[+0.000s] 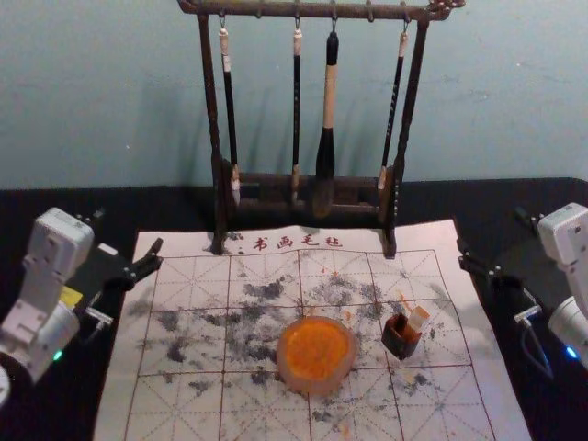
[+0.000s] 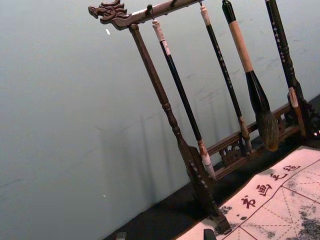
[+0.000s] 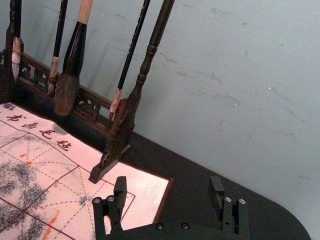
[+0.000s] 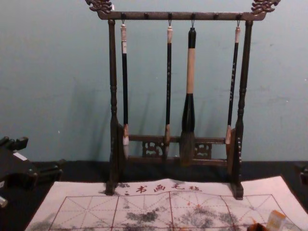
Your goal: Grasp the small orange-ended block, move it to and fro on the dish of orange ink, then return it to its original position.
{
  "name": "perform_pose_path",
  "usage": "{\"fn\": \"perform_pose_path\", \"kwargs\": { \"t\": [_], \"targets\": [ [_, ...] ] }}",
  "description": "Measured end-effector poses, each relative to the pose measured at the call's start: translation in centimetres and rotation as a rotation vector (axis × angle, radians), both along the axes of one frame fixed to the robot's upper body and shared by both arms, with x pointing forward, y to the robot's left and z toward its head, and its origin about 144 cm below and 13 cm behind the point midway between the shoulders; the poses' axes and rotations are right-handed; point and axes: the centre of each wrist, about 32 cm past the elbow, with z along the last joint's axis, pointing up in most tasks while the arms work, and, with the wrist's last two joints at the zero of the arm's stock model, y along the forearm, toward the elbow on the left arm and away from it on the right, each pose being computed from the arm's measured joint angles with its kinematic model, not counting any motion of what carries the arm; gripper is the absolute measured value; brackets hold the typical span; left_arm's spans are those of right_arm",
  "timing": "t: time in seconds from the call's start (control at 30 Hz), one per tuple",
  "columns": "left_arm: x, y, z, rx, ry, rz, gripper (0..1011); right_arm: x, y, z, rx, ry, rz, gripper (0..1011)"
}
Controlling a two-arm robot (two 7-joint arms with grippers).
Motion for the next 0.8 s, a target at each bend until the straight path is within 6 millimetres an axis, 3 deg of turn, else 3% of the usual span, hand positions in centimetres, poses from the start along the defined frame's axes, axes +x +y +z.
{"fn": "perform_pose_path", "kwargs": {
  "t": [0.8],
  "targets": [
    [0.0,0.0,0.0,0.0,0.0,0.0,1001,0.0,0.0,0.0,0.0,0.0,0.0,1002]
  ]
}}
